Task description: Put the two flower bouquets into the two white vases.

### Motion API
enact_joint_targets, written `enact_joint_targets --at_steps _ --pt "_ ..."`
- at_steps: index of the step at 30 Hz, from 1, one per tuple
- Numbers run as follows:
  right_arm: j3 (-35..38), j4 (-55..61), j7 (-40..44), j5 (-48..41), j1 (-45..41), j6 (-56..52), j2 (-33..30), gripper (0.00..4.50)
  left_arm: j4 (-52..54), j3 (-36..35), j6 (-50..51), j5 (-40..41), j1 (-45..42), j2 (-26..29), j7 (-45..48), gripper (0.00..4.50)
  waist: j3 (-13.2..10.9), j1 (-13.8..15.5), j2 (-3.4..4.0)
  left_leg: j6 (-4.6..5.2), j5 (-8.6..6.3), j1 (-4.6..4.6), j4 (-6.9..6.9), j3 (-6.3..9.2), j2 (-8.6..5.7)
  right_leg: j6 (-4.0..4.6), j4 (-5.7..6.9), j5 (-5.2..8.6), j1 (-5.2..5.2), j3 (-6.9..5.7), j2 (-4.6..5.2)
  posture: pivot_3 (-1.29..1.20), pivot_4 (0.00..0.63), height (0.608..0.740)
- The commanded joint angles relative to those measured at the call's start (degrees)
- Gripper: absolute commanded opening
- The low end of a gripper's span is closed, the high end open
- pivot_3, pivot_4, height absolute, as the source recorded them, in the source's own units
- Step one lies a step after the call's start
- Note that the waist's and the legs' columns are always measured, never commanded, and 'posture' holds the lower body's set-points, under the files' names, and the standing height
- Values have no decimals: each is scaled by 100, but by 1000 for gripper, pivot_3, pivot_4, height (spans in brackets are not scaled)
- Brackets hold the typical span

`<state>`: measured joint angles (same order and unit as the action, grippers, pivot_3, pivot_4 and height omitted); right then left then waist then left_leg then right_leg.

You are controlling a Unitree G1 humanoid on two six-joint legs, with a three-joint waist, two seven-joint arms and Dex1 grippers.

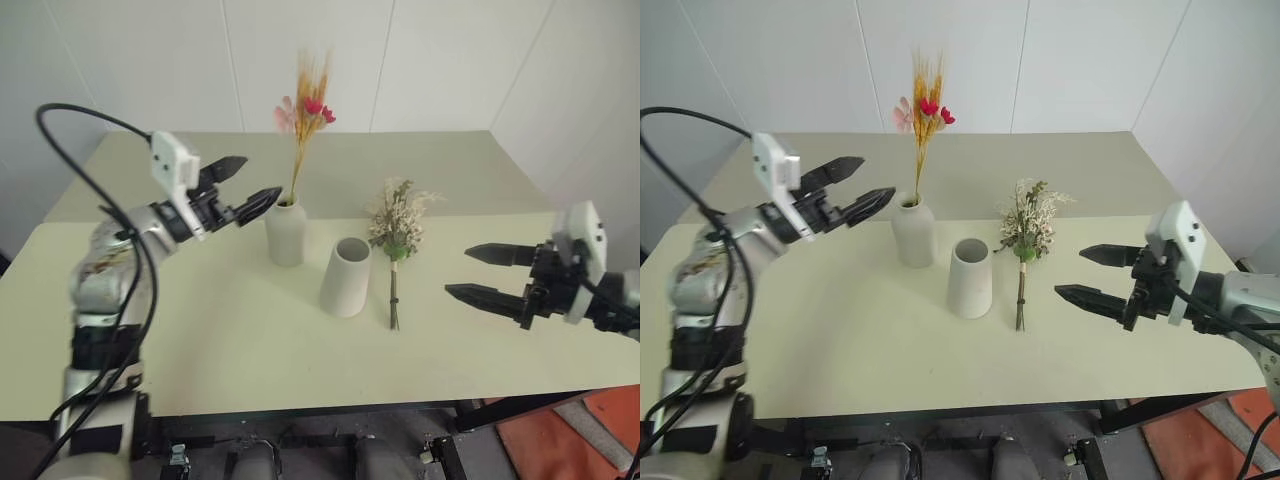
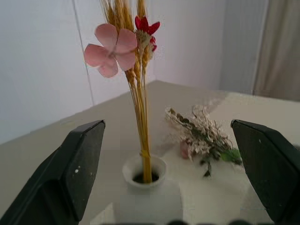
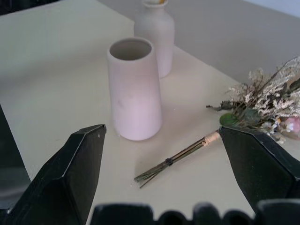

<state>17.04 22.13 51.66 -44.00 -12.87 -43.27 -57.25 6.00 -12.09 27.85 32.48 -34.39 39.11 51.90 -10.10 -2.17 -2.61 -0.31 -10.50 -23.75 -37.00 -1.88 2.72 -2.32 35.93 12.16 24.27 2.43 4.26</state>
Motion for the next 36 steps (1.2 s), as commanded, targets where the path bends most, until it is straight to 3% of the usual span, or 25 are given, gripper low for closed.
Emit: enact_joint_targets --at_steps 1,7,16,22,27,30,36 --pt "-410 -63 -430 182 -469 -331 93 4500 488 -407 -50 481 330 715 1068 4484 0 -1 0 0 0 0 0 -2 0 2 -2 0 1 0 1 0 150 740" --pt "-937 -506 -1311 220 -1439 -1470 540 4500 473 -837 -144 789 938 1687 2236 4484 0 63 0 0 0 -6 1 -4 3 35 -5 17 9 -3 2 0 150 740" --pt "-1516 -1509 -2807 652 -3062 -3829 1605 4500 728 -1043 -36 1126 1334 1842 2528 4484 0 116 1 1 0 -10 5 -7 10 49 -2 8 18 -4 -4 0 150 740" --pt "-1936 -2744 -3853 1775 -3698 -3892 2648 4500 853 -1058 -76 1162 1471 1797 2465 4484 0 109 1 1 0 -21 6 -7 10 39 0 -8 30 -4 -6 0 150 740" --pt "-2366 -3658 -4149 2562 -3955 -3209 3051 4500 967 -1119 -68 1186 1571 1787 2410 4484 0 105 2 2 1 -66 3 -7 7 56 10 -22 77 -2 -6 0 150 740" --pt "-2529 -3889 -4179 2914 -3960 -2716 3164 3904 1063 -1173 -48 1226 1665 1782 2349 4500 1 81 2 2 1 -69 5 -7 9 56 11 -23 81 -1 -9 0 150 740" --pt "-2391 -3905 -4067 3130 -3923 -2427 3256 1945 1133 -1208 -42 1280 1757 1796 2268 4500 1 72 3 2 1 -66 4 -6 10 56 13 -22 80 -2 -9 0 150 740"
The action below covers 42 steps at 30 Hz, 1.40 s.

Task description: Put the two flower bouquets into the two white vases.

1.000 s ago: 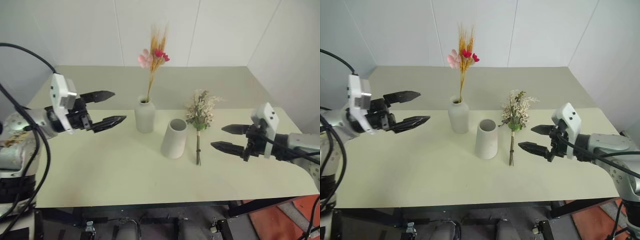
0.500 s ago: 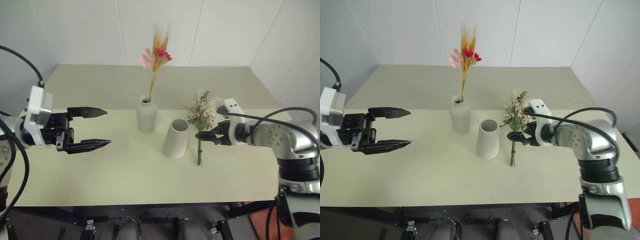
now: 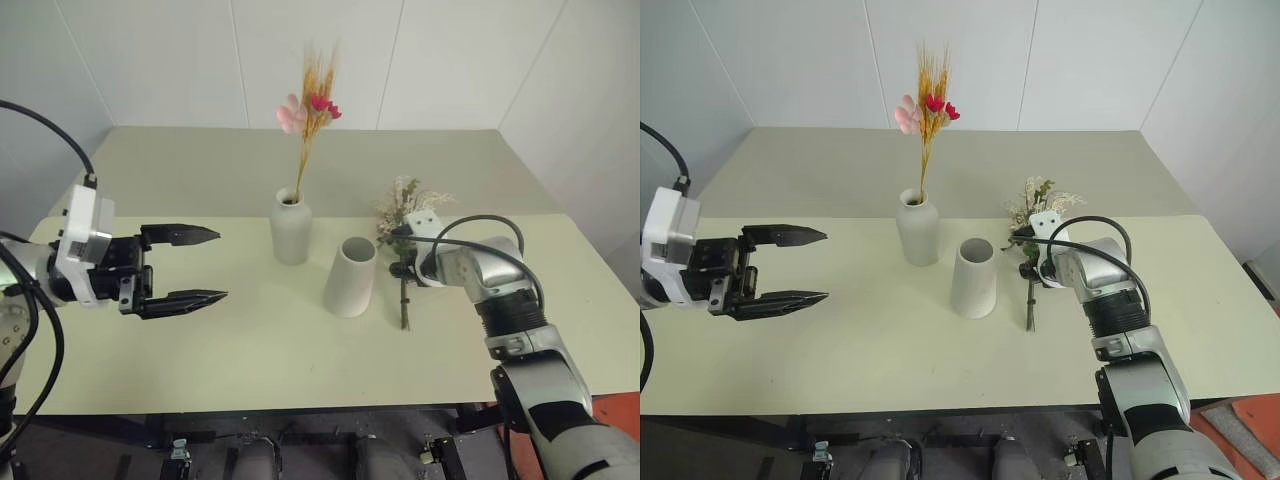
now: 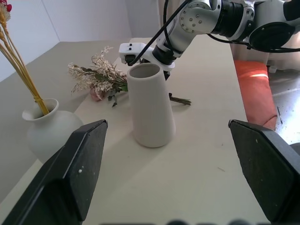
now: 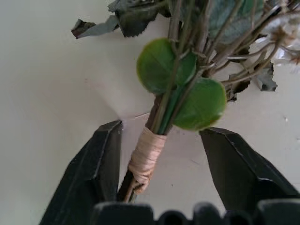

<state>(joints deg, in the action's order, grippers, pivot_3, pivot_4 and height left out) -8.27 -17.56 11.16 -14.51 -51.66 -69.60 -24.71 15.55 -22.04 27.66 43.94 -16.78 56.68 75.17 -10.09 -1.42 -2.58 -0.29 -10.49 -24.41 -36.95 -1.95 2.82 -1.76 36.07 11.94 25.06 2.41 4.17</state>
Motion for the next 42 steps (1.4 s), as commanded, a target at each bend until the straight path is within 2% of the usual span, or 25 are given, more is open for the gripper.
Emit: enact_joint_targets --at_steps 1,5,7,13,16,18,24,28,37,42 --pt "175 70 -11 197 -38 208 8 1641 178 -211 -26 140 -2 42 -67 4500 0 -11 0 0 0 0 0 0 0 0 0 0 1 0 0 0 150 740" --pt "640 151 -201 237 15 186 88 281 150 -171 -36 143 -31 49 -72 4500 0 -35 0 0 0 -1 1 0 1 0 0 0 2 0 -1 0 150 740" --pt "1146 320 -465 229 73 382 196 230 133 -152 -32 145 -40 42 -80 4500 0 -36 0 0 0 -1 1 0 1 0 0 0 1 0 -1 0 150 740" --pt "2431 1921 -761 -118 536 2014 583 230 38 -135 42 183 19 -59 -217 4500 -1 -50 1 0 0 -7 3 1 0 -1 0 0 7 1 -1 0 150 740" --pt "3082 2840 -309 -1063 521 2350 874 230 20 -160 119 249 48 -130 -348 4500 -1 -86 2 0 0 -6 4 2 3 -2 3 0 8 1 -3 0 150 740" --pt "3271 3331 -54 -1705 378 2409 1023 230 10 -139 119 230 52 -140 -365 4500 -2 -116 3 0 0 -4 5 3 8 -1 3 0 7 1 -7 0 150 740" --pt "3057 4074 286 -2937 284 2222 1276 230 -57 -107 119 197 -2 -99 -340 4500 -1 -124 5 0 0 10 6 3 18 1 8 1 1 3 -18 0 150 740" --pt "2660 4245 335 -3133 437 2443 1500 230 -68 -98 117 192 -16 -89 -327 4500 -1 -118 6 0 0 8 6 3 18 3 7 1 2 3 -17 0 150 740" --pt "1635 3853 680 -2464 1008 3261 1719 230 4 -114 124 191 22 -85 -366 4500 -2 -106 6 0 0 4 6 2 17 5 6 1 5 2 -17 0 150 740" --pt "1346 3501 819 -2036 1246 3793 1772 230 24 -127 136 203 47 -76 -378 4500 -1 -107 6 0 0 7 6 2 17 5 8 0 4 2 -17 0 150 740"
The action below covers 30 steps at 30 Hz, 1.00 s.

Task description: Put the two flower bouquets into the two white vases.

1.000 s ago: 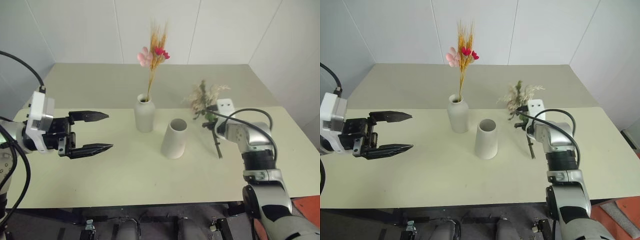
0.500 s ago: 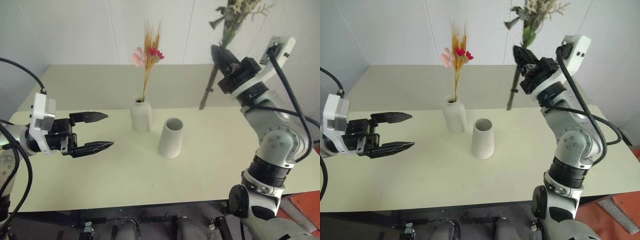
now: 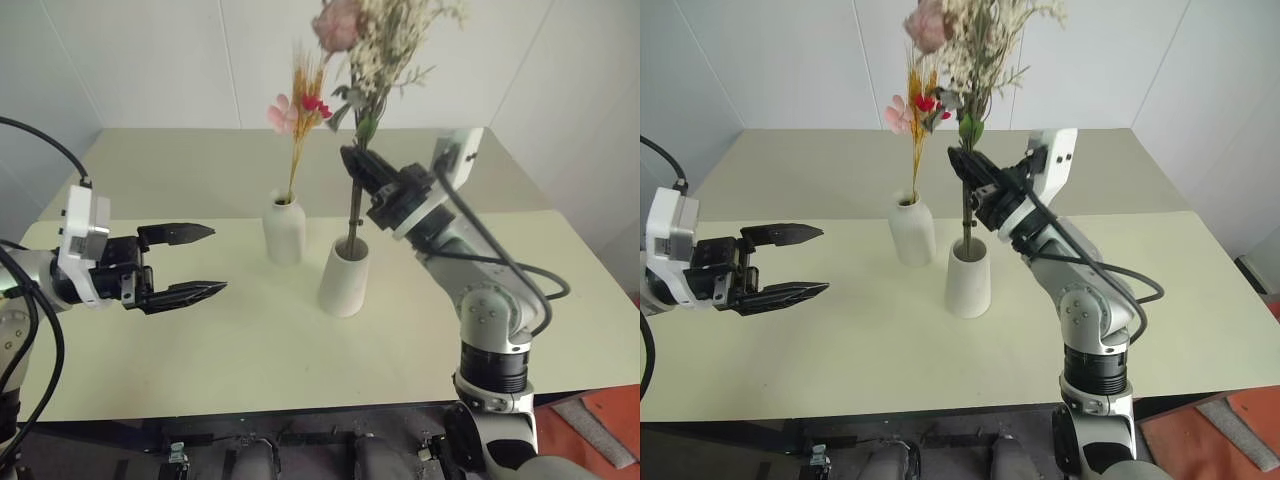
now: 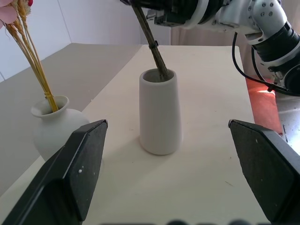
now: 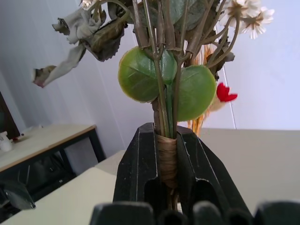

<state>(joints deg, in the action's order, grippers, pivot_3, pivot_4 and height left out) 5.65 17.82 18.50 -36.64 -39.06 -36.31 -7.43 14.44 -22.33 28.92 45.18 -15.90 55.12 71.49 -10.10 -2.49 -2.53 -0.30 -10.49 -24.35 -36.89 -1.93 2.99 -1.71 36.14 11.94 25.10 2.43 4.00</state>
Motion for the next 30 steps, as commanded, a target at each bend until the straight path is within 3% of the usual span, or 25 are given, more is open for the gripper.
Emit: enact_joint_targets --at_steps 1,7,20,26,30 --pt "-69 -109 93 235 -7 549 58 230 136 -97 14 80 -39 85 -9 4500 0 0 0 0 0 0 0 0 0 0 0 0 0 0 0 0 150 740" --pt "-224 -9 219 338 374 723 16 230 137 -92 39 86 -69 119 1 4500 0 0 0 0 0 -2 1 0 1 1 -2 0 1 0 -1 0 150 740" --pt "-60 917 577 169 1822 769 -481 4443 11 7 50 48 -206 193 60 4500 0 10 0 0 0 -1 1 0 0 -3 -3 3 -1 0 0 0 150 740" --pt "345 1021 868 -65 2129 696 -1096 4443 -21 47 27 18 -221 181 69 4500 0 18 0 0 0 3 1 0 0 -23 -2 16 -3 0 0 0 150 740" --pt "514 496 710 -717 1492 -112 -1225 4443 -49 113 9 -2 -268 157 69 4500 0 -16 0 0 0 8 1 0 1 -23 0 16 -4 4 -4 0 150 740"
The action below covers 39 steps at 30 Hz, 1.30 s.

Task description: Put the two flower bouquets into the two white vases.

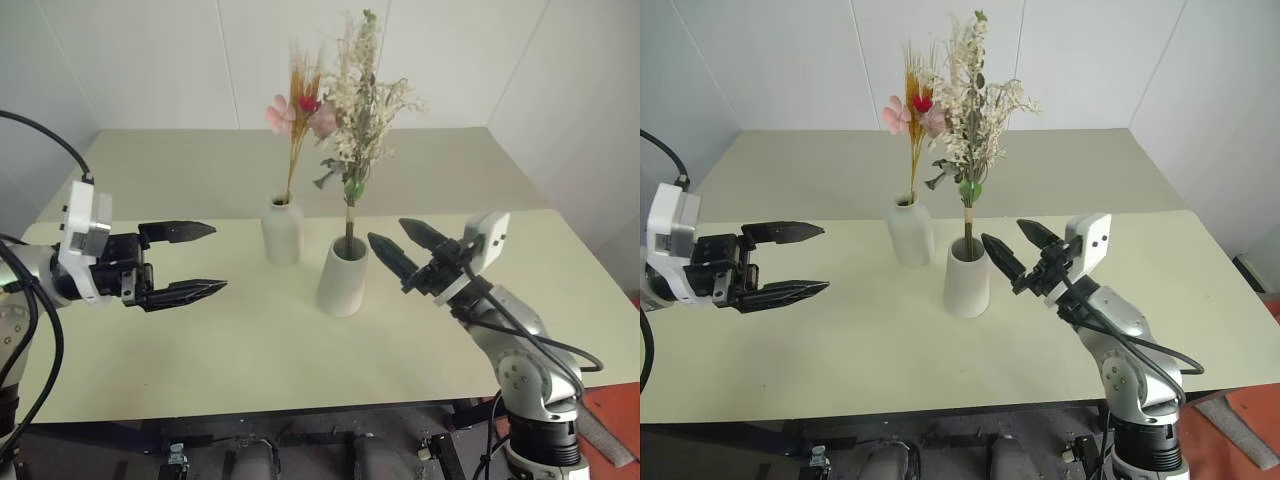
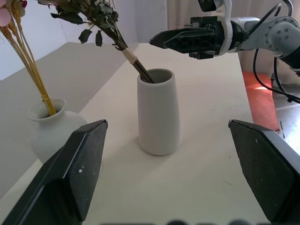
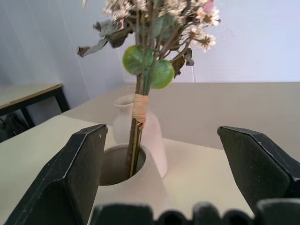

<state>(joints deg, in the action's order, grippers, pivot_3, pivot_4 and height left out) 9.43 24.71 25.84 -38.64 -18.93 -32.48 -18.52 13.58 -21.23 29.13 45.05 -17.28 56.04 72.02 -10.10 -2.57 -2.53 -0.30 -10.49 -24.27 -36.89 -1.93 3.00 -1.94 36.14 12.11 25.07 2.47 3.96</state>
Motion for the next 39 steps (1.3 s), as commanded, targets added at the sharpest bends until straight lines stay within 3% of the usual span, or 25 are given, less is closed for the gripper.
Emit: enact_joint_targets --at_steps 1,10,21,27,39 --pt "114 -380 7 -593 -746 -637 -152 4443 28 25 -16 10 -156 61 18 4500 0 -13 0 0 0 1 0 0 0 0 0 -1 0 3 -2 0 150 740" --pt "-218 -1981 517 -1002 -2342 -1960 -414 4443 27 65 -72 -1 -191 60 53 4500 0 29 0 0 0 -8 0 3 3 32 -7 -19 1 2 -7 0 150 740" --pt "-80 -2668 1426 -1451 -3069 -2164 -146 4443 80 -11 -116 -21 -68 50 40 4500 0 22 0 0 0 -7 0 2 4 31 -4 -20 3 2 -9 0 150 740" --pt "350 -2315 1788 -2183 -2816 -2528 -379 4443 50 -10 -145 -58 -38 56 57 4500 0 58 0 0 0 -9 0 3 4 31 -4 -20 3 0 -8 0 150 740" --pt "581 -1725 1467 -2232 -1818 -2549 -920 4443 3 114 -211 -185 -88 -13 119 4500 0 48 0 0 0 -7 0 3 5 30 -4 -19 3 0 -9 0 150 740"
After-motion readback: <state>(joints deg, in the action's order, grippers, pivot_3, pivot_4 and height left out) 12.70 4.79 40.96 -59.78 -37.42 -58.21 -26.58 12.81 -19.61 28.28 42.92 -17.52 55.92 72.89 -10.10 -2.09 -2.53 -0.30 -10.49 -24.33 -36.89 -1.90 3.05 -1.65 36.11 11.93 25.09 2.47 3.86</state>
